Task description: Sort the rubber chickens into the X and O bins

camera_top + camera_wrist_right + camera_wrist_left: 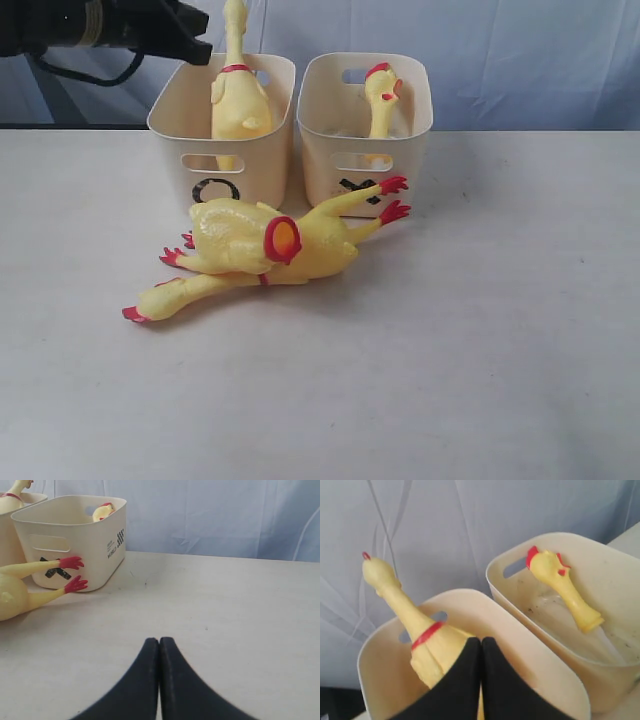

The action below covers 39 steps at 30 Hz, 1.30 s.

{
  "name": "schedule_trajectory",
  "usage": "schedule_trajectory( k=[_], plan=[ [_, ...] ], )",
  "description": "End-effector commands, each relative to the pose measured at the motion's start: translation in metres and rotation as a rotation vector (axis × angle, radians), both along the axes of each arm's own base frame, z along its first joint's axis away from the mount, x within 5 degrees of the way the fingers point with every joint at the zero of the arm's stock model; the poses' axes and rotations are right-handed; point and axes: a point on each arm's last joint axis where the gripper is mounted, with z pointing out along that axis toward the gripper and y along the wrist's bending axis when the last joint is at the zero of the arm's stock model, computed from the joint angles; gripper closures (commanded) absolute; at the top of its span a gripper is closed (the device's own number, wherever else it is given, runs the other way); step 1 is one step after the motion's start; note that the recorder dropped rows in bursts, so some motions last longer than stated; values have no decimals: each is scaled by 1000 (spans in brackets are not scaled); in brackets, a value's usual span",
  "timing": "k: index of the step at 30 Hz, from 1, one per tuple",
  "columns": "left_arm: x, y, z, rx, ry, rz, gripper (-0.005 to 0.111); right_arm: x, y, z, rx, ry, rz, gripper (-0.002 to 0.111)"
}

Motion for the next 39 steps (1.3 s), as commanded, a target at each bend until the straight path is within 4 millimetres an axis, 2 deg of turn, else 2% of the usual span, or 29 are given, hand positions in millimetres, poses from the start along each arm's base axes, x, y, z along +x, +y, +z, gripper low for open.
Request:
schedule_trajectory(
  k=[1,5,14,20,26,30,35,39],
  plan=[
    [-35,9,-1,9,41,33,107,0,0,0,1,-8,2,109],
    [-76,21,1,33,52,94,107,0,0,0,1,-8,2,109],
    [-167,36,22,19,-19,112,107,0,0,0,1,-8,2,109],
    [-224,45,25,-96,-61,145,107,0,0,0,1,-8,2,109],
    [-277,53,19,-149,-137,150,107,0,0,0,1,-8,2,109],
    [-310,55,4,-227,-164,133,107,0,0,0,1,-8,2,109],
    [-339,60,-17,-271,-207,139,107,0,0,0,1,-8,2,109],
    [-354,63,-21,-375,-246,148,107,0,0,0,1,-8,2,109]
  ],
)
